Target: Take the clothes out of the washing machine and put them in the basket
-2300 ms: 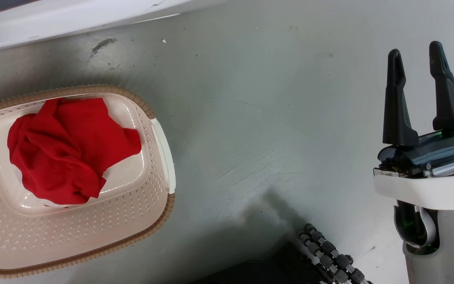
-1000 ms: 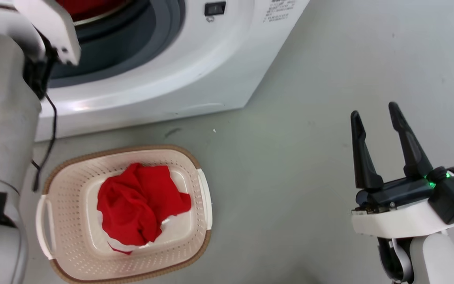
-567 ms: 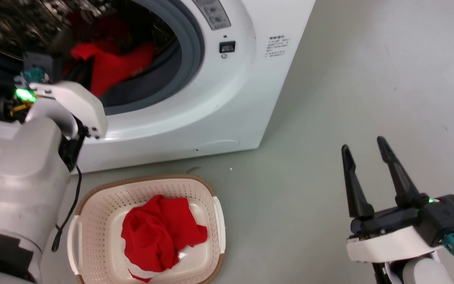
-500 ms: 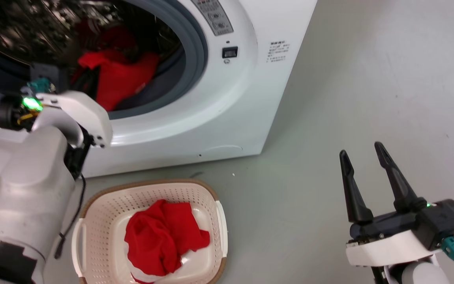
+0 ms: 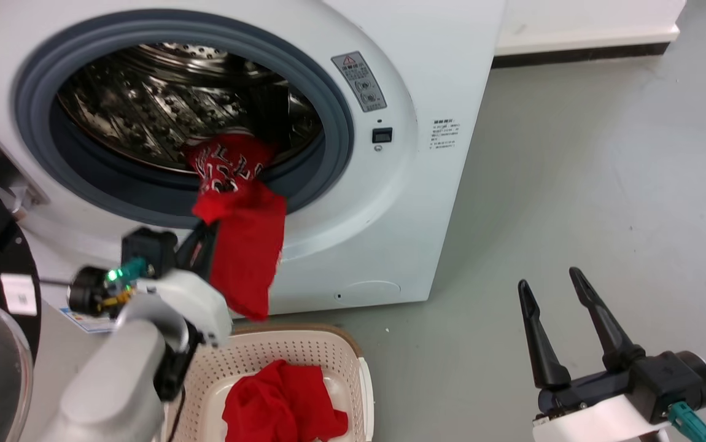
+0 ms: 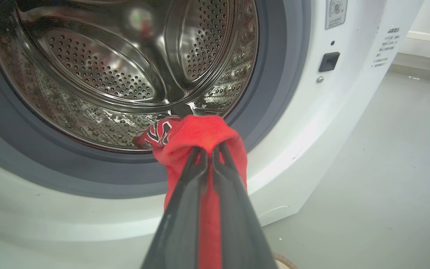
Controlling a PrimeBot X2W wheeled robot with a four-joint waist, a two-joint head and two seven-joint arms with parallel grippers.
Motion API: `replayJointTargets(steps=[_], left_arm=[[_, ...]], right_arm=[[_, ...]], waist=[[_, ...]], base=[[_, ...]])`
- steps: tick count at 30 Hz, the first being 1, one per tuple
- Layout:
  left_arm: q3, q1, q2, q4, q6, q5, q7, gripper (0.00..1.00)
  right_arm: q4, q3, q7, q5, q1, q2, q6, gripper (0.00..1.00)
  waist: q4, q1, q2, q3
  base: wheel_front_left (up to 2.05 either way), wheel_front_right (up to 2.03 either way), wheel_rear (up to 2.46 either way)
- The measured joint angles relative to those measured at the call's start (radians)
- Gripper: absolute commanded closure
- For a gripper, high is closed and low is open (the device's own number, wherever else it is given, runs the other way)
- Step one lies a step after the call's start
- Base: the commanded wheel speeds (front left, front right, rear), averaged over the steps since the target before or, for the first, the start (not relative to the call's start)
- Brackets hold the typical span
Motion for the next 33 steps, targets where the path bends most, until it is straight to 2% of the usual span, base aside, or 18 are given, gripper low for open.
replayJointTargets(steps=[4,14,22,26,29,33], left_arm=[[-0.003,0.117,0.013,-0.12,0.033,-0.004,0.0,1.0],[-0.02,0.347,0.089,-0.429,0.147,-0.006,0.06,1.0],[-0.048,0.447,0.135,-0.609,0.198,0.006,0.116,1.0],[-0.061,0.486,0.137,-0.639,0.208,-0.007,0.136,1.0],[-0.067,0.492,0.133,-0.61,0.209,-0.012,0.137,1.0],[-0.082,0.504,0.109,-0.53,0.188,-0.028,0.126,1.0]], right_arm=[[0.002,0.003,0.0,0.0,0.019,0.0,0.0,0.0],[0.006,0.0,0.0,-0.006,0.065,0.0,0.0,0.0],[0.005,-0.005,0.0,-0.006,0.081,0.0,0.0,0.0],[0.003,-0.005,0.0,-0.006,0.081,0.0,0.0,0.0],[0.003,-0.002,0.0,-0.006,0.079,0.0,0.0,0.0],[0.001,0.005,0.0,-0.008,0.065,0.0,0.0,0.0]], waist=[[0.009,0.0,0.0,-0.034],[0.029,0.0001,0.0,-0.097],[0.049,0.0001,0.0,-0.114],[0.054,0.0001,0.0,-0.109],[0.052,0.0002,0.0,-0.099],[0.045,0.0002,0.0,-0.078]], base=[[0.0,0.0,0.0],[0.0,0.0,0.0],[0.0,0.0,0.0],[0.0,0.0,0.0],[0.0,0.0,0.0],[0.0,0.0,0.0]])
